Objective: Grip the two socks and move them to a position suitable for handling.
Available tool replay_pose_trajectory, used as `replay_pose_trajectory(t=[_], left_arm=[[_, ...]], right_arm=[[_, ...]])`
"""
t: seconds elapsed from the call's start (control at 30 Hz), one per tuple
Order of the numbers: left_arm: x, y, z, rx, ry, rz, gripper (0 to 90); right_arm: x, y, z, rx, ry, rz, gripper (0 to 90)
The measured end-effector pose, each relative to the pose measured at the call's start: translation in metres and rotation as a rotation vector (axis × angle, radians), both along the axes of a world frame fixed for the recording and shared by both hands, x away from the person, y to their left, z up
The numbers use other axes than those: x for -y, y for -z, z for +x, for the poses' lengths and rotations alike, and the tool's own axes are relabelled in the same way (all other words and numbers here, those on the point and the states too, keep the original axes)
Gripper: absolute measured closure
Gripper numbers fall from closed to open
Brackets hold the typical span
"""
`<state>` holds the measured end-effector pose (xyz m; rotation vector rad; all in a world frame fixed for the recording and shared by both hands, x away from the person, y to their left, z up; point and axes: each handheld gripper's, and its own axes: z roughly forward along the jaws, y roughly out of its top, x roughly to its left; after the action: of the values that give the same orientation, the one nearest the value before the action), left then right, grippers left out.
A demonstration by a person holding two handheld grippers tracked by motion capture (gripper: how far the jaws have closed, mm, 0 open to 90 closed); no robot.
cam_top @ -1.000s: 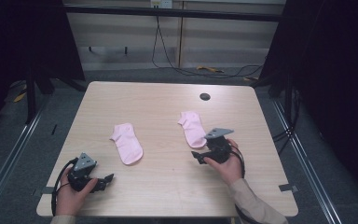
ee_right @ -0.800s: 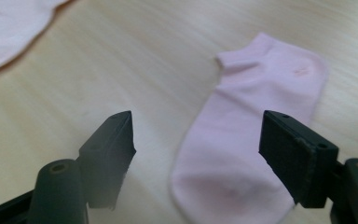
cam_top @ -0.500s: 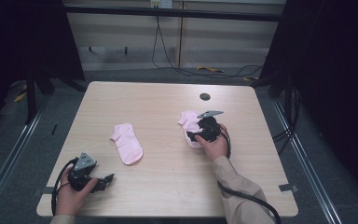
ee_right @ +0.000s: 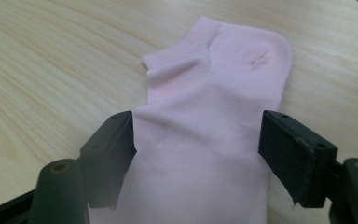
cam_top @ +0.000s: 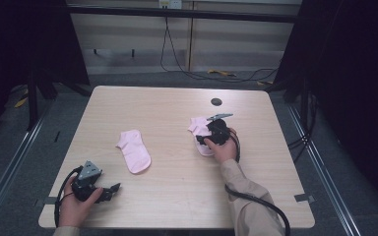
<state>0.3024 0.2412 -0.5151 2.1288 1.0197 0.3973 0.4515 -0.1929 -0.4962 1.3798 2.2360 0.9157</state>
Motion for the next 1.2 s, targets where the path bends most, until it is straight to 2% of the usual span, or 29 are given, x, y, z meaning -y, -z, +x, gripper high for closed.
replay_pose_trajectory(t=[0.17, 0.27, 0.37, 0.4, 0.43, 0.6, 0.67, 0.73, 0.83, 0.87, 0.93, 1.0, 1.1, 1.13, 1.17, 1.2], left_arm=[[0.000, 0.000, 0.000, 0.000, 0.000, 0.000, 13.0], [0.000, 0.000, 0.000, 0.000, 0.000, 0.000, 13.0], [0.000, 0.000, 0.000, 0.000, 0.000, 0.000, 13.0], [0.000, 0.000, 0.000, 0.000, 0.000, 0.001, 13.0], [0.000, 0.000, 0.000, 0.000, 0.000, 0.001, 13.0], [0.000, 0.000, 0.000, 0.001, 0.001, 0.002, 12.9], [0.000, 0.000, 0.000, 0.000, 0.000, 0.001, 12.9], [0.000, 0.000, 0.000, 0.000, 0.000, 0.001, 12.9], [0.000, 0.000, 0.000, 0.000, 0.000, 0.001, 12.9], [0.000, 0.000, 0.000, 0.000, 0.000, 0.001, 12.9], [0.000, 0.000, 0.000, 0.000, 0.001, 0.000, 12.8], [0.000, 0.000, 0.000, 0.000, 0.001, 0.000, 12.8], [0.000, 0.000, 0.000, 0.001, 0.002, 0.002, 12.7], [0.000, 0.000, 0.000, 0.001, 0.002, 0.002, 12.7], [0.000, 0.000, 0.000, 0.001, 0.002, 0.002, 12.7], [0.000, 0.000, 0.000, 0.002, 0.002, 0.003, 12.7]], right_arm=[[-0.003, 0.005, 0.001, 0.006, 0.009, -0.028, 28.8], [-0.004, 0.004, 0.002, 0.003, 0.000, -0.040, 36.9], [-0.004, 0.003, 0.001, 0.002, -0.002, -0.039, 40.2], [-0.004, 0.003, 0.000, 0.006, -0.004, -0.039, 48.6], [-0.004, 0.003, 0.000, 0.006, -0.004, -0.039, 48.6], [-0.001, 0.001, 0.001, -0.009, 0.022, -0.033, 68.7], [-0.001, 0.000, 0.001, -0.015, 0.026, -0.031, 73.3], [0.000, 0.000, 0.000, -0.022, 0.039, -0.007, 82.1], [0.002, 0.000, -0.001, -0.020, 0.048, 0.011, 84.9], [0.005, -0.002, -0.002, -0.009, 0.057, 0.037, 85.9], [0.008, -0.004, -0.003, -0.003, 0.064, 0.052, 86.1], [0.019, -0.014, -0.007, 0.016, 0.072, 0.082, 86.4], [0.029, -0.023, -0.011, 0.034, 0.085, 0.101, 86.3], [0.042, -0.033, -0.016, 0.051, 0.105, 0.121, 86.3], [0.042, -0.033, -0.016, 0.051, 0.105, 0.121, 86.3], [0.056, -0.042, -0.023, 0.071, 0.133, 0.143, 86.4]])
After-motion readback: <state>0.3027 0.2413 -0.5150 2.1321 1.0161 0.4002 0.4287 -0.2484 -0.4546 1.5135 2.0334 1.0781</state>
